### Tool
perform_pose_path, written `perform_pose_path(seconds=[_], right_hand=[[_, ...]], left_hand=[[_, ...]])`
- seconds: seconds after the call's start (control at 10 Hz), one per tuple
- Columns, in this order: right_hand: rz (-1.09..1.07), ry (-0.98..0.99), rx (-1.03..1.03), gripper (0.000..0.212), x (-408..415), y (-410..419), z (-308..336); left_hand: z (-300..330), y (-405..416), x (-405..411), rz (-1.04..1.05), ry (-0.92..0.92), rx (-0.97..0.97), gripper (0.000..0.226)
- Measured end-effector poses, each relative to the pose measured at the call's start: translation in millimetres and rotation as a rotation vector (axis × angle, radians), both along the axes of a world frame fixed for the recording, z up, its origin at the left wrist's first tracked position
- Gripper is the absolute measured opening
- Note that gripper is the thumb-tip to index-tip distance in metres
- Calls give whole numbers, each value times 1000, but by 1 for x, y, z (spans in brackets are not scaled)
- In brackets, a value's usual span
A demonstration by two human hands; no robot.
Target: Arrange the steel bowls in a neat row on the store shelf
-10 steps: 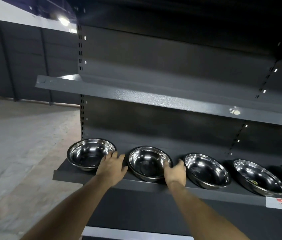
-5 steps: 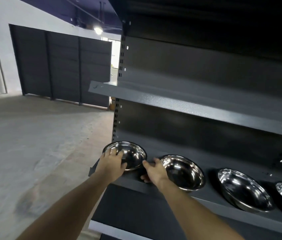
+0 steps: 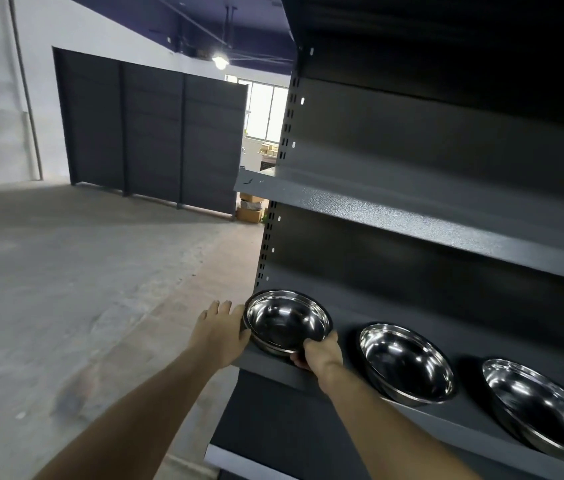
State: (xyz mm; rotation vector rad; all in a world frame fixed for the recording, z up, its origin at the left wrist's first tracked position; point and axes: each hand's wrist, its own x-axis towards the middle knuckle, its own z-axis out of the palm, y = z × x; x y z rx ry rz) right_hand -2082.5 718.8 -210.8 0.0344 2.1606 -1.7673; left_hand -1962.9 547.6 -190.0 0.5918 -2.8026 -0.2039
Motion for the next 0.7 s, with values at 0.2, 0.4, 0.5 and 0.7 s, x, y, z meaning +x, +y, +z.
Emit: perform_pose_path(seconds=[0.2,0.4,0.5,0.7], right_hand=[[-16,16,10,37,-1,-1,-1],[-39,4,-24,42,8,3,2],[-51,-5,-69,44,17,9,0],[43,37,17,23,39,42,0]], left_hand=[[2,7,0,-54,15,-13,48],[2,18,0,-93,-23,-5,51],[0,23,-4,-118,-13,-14,54],[-6,63,-19,-189,3,-7,62]])
